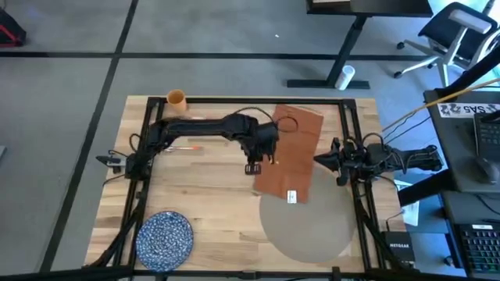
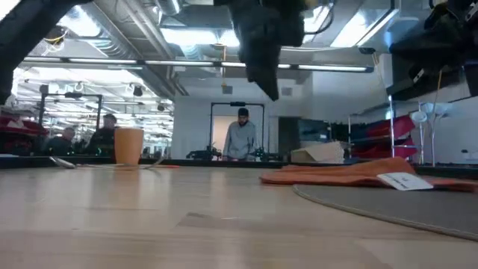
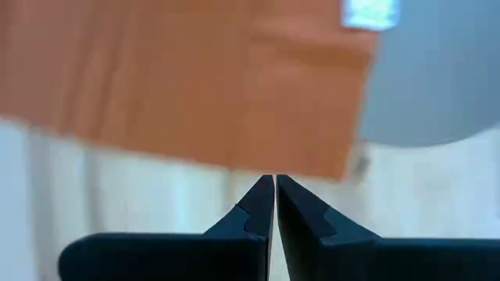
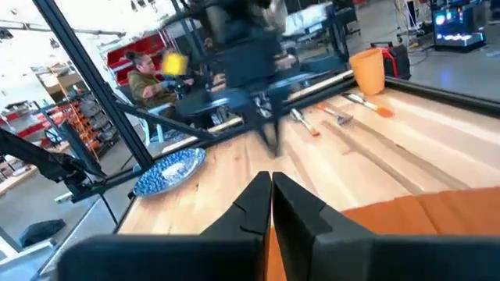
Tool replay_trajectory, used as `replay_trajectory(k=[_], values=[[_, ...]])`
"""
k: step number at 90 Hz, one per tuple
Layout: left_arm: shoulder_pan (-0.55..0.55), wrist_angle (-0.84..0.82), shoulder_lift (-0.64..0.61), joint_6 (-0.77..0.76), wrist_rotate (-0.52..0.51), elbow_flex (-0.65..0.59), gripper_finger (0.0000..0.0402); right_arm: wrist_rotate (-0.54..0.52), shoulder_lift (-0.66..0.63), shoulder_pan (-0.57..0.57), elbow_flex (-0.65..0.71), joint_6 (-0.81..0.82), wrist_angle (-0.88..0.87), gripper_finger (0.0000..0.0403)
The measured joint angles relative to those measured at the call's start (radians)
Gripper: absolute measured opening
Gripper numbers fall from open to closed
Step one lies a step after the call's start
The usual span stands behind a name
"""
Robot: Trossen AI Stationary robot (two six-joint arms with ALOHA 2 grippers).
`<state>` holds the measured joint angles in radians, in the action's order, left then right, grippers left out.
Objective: Set table place
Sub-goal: Fold the orange napkin
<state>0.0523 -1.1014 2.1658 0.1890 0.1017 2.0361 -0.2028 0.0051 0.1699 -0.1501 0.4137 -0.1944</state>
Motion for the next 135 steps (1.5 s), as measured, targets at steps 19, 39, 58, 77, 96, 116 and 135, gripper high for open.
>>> replay_trajectory(k=[19, 39, 58, 77, 96, 116, 135], values=[[-0.065, 0.157, 0.083, -0.004, 0.000, -0.002, 0.0000, -0.018, 0.000, 0.000, 0.000, 0.000, 0.002, 0.0000], [-0.046, 0.198, 0.160, -0.036, -0.002, -0.002, 0.0000, -0.023, 0.000, 0.000, 0.000, 0.000, 0.007, 0.0000], [-0.063, 0.183, 0.216, -0.059, 0.003, -0.001, 0.0000, -0.023, 0.000, 0.000, 0.000, 0.000, 0.004, 0.0000], [-0.098, 0.060, 0.237, -0.062, 0.003, 0.000, 0.0000, -0.023, 0.000, 0.000, 0.000, 0.000, 0.006, 0.0000], [-0.114, -0.135, 0.237, -0.074, 0.001, 0.001, 0.0000, -0.023, 0.000, 0.000, 0.000, 0.000, 0.005, 0.0000], [-0.110, -0.324, 0.234, -0.115, -0.078, -0.004, 0.0000, -0.023, 0.000, 0.000, 0.000, 0.000, 0.004, 0.0000], [-0.110, -0.322, 0.146, -0.158, -0.125, -0.073, 0.0000, -0.015, 0.000, 0.000, 0.000, 0.000, 0.003, 0.0000]])
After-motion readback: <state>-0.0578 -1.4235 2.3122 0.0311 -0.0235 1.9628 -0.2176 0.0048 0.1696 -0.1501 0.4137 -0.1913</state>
